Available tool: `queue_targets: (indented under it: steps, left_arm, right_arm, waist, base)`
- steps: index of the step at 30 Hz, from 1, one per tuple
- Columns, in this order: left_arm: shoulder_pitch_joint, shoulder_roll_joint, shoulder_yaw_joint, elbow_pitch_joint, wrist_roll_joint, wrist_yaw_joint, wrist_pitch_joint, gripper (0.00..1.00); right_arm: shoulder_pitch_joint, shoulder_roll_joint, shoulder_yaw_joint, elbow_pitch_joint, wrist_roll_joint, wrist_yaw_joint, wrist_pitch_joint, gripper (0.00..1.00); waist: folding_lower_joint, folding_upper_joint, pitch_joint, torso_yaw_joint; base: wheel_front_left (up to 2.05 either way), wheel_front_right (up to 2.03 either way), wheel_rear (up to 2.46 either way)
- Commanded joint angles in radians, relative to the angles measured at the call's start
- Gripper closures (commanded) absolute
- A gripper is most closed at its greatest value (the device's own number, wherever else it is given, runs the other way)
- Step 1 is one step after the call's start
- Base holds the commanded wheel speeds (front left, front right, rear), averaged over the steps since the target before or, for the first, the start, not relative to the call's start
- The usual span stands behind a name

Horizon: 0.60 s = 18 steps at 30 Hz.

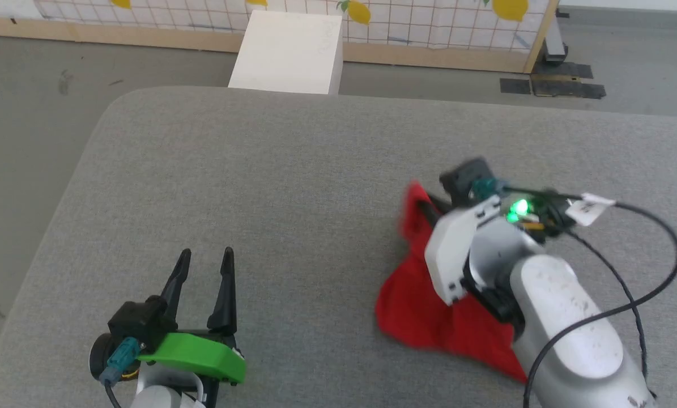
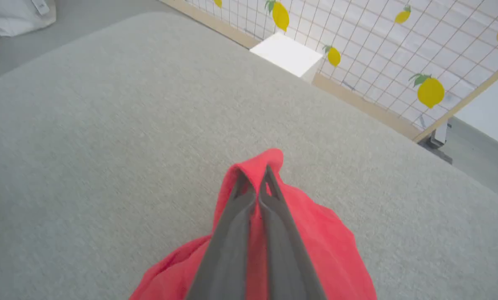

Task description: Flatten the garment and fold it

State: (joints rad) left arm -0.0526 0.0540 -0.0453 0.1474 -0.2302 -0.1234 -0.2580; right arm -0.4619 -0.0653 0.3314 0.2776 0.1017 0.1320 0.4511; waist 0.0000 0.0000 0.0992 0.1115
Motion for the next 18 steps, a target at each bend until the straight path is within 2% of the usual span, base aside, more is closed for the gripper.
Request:
queue_targets:
  steps: [1, 6, 10, 14, 18]
  left_arm:
    - [-0.02, -0.003, 0.004, -0.003, 0.001, -0.007, -0.004, 0.0]
    - [-0.018, -0.004, 0.008, -0.009, 0.005, -0.007, -0.004, 0.0]
    - [-0.014, -0.004, 0.008, -0.011, 0.004, -0.007, -0.004, 0.0]
    - [-0.011, -0.004, 0.003, -0.012, 0.0, -0.007, -0.004, 0.0]
    - [-0.012, -0.004, -0.003, -0.011, -0.004, -0.007, -0.004, 0.0]
  right_arm:
    - [-0.038, 0.007, 0.007, -0.03, 0.032, -0.001, -0.049, 1.0]
    - [-0.092, 0.014, 0.004, -0.146, 0.139, -0.001, -0.187, 1.0]
    - [-0.083, 0.015, -0.069, -0.223, 0.205, -0.001, -0.238, 1.0]
    - [-0.005, 0.015, -0.213, -0.231, 0.225, -0.001, -0.237, 1.0]
    - [0.118, 0.015, -0.413, -0.138, 0.156, -0.001, -0.19, 1.0]
  waist:
    - [0.0, 0.0, -0.007, -0.008]
    - [0.0, 0.0, -0.018, -0.021]
    - [0.0, 0.0, -0.027, -0.029]
    - [0.0, 0.0, -0.031, -0.034]
    - [0.0, 0.0, -0.03, -0.033]
  base:
    - [0.0, 0.0, 0.0]
    - [0.0, 0.0, 0.0]
    - [0.0, 0.0, 0.0]
    - [0.0, 0.0, 0.0]
    - [0.0, 0.0, 0.0]
